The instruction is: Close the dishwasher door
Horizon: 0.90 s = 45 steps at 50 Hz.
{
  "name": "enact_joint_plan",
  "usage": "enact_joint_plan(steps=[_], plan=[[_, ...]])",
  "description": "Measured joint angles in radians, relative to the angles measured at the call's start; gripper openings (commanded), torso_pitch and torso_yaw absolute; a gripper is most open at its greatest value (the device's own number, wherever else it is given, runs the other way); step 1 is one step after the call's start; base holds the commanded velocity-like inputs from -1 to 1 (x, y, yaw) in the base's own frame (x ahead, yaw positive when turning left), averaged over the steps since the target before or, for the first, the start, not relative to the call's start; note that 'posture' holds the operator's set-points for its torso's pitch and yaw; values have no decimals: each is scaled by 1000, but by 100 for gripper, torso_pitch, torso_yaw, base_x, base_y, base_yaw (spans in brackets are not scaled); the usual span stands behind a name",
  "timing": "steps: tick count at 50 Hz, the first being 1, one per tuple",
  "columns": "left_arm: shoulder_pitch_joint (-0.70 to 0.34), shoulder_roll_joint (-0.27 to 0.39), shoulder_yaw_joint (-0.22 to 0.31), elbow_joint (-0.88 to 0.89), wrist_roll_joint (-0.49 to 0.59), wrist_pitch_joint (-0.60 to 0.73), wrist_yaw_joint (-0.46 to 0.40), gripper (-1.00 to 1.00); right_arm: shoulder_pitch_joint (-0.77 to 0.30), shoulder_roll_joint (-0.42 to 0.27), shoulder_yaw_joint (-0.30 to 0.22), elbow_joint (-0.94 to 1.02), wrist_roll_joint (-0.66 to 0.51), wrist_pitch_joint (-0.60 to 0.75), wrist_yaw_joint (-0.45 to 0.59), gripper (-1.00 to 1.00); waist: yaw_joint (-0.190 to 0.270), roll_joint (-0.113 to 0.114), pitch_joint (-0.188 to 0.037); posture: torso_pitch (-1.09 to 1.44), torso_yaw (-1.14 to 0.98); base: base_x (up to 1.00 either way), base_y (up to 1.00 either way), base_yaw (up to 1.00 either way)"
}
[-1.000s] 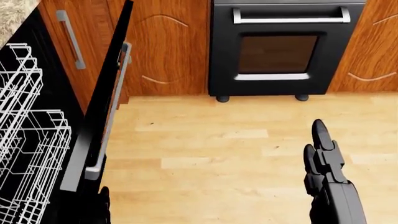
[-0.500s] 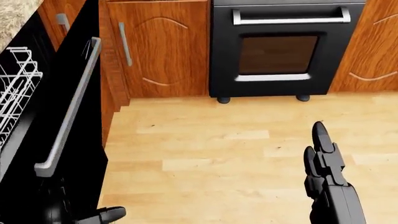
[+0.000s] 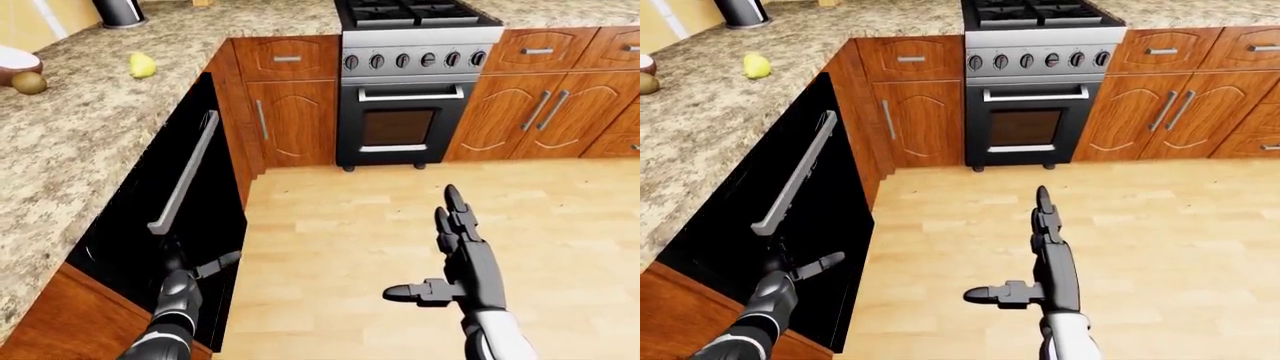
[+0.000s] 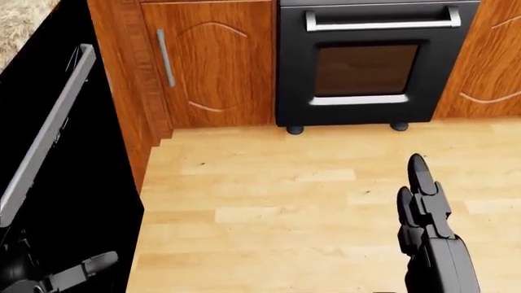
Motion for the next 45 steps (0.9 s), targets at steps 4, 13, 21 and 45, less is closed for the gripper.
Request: enact_joint_plan(steps=[4, 13, 21, 45], plan=[[-14, 22, 6, 4, -10, 15, 6, 100, 7, 1, -7, 3, 3, -9, 1, 100, -1, 0, 2, 0, 0, 0, 0, 0], [-27, 64, 17, -4, -28, 26, 14, 100, 13, 4, -8, 13, 5, -23, 2, 100, -3, 4, 3, 0, 0, 0, 0, 0], [-31, 91, 26, -7, -42, 30, 28, 100, 16, 3, -11, 16, 7, -34, 3, 100, -3, 11, 1, 0, 0, 0, 0, 0], [-21, 107, 38, -4, -47, 37, 67, 100, 18, 4, -13, 4, 9, -30, 5, 100, -13, 16, 2, 0, 0, 0, 0, 0]])
